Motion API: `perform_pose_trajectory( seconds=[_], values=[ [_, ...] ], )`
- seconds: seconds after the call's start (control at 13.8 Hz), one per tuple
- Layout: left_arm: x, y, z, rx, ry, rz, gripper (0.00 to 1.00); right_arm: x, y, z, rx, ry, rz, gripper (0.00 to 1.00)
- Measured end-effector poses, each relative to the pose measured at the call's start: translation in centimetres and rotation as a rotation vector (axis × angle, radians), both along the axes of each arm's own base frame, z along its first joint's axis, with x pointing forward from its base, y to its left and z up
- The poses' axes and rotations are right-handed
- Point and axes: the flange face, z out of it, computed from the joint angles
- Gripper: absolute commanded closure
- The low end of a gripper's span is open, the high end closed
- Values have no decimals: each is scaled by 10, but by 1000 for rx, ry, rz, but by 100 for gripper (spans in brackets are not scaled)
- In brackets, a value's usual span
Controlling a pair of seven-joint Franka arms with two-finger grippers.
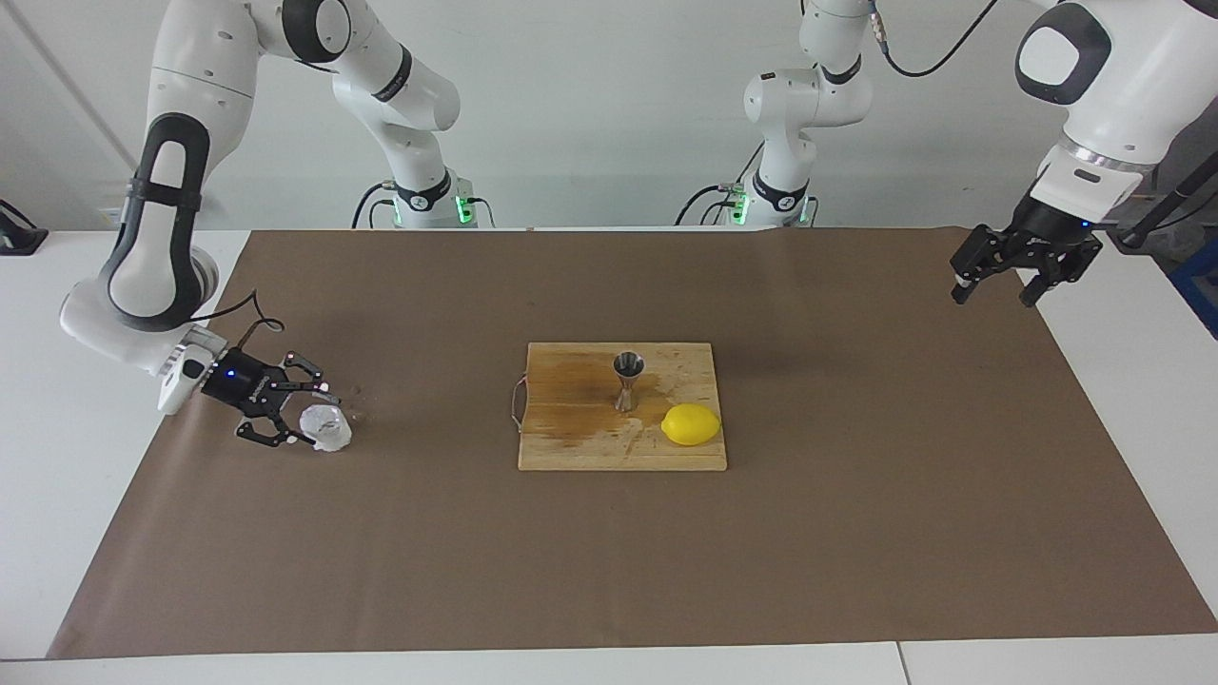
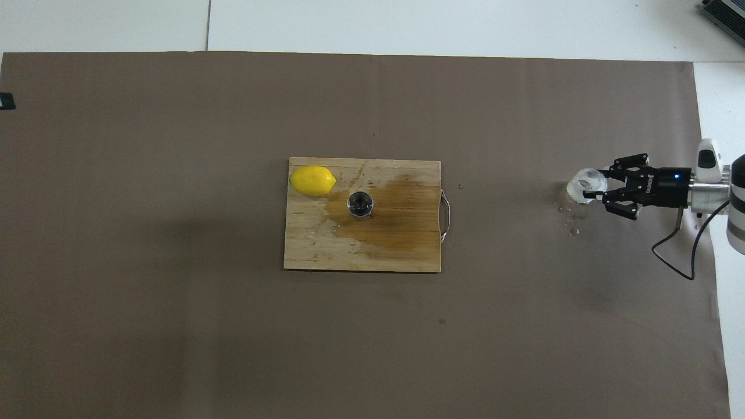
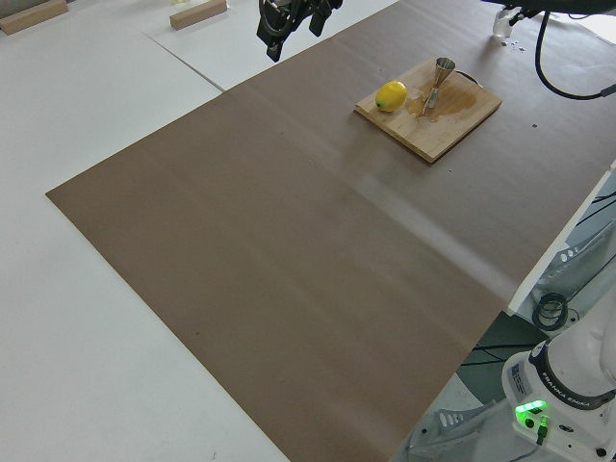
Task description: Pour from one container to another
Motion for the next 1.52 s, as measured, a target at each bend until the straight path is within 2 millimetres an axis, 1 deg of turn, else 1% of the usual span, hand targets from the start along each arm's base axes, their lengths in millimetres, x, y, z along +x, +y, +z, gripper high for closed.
perform_pose_trajectory(
  seconds=[0.07, 0.22, 0.43, 0.51, 0.58, 0.65, 0.8, 0.94, 1.01, 1.09, 1.38, 1.45, 1.52],
  values=[
    [-4, -11, -2, 21, 21, -20, 0, 4, 1, 13, -7, -18, 0, 0],
    [-10, -30, -6, 38, 52, -45, 0, 13, 15, 52, -38, -16, -18, 0],
    [-17, -49, -9, 41, 82, -59, 0, 22, 47, 128, -201, 49, -83, 0],
    [-19, -57, -10, 41, 87, -57, 0, 23, 58, 148, -227, 63, -101, 0],
    [-21, -65, -11, 42, 94, -56, 0, 23, 69, 162, -252, 77, -116, 0],
    [-23, -69, -11, 44, 102, -57, 0, 24, 77, 172, -290, 96, -136, 0],
    [-26, -72, -14, 47, 111, -58, 0, 26, 94, 194, -387, 150, -227, 0],
    [-30, -73, -19, 85, 119, -70, 0, 30, 117, 220, -438, 227, -386, 0],
    [-32, -75, -21, 98, 122, -78, 0, 32, 129, 230, -456, 261, -464, 0],
    [-33, -77, -21, 104, 122, -82, 0, 33, 141, 235, -472, 292, -532, 0],
    [-35, -78, -19, 106, 116, -83, 0, 35, 185, 243, -546, 383, -821, 0],
    [-35, -77, -18, 106, 116, -80, 0, 35, 192, 245, -534, 410, -889, 0],
    [-35, -77, -18, 106, 116, -77, 0, 33, 194, 248, -522, 445, -951, 0]
  ],
)
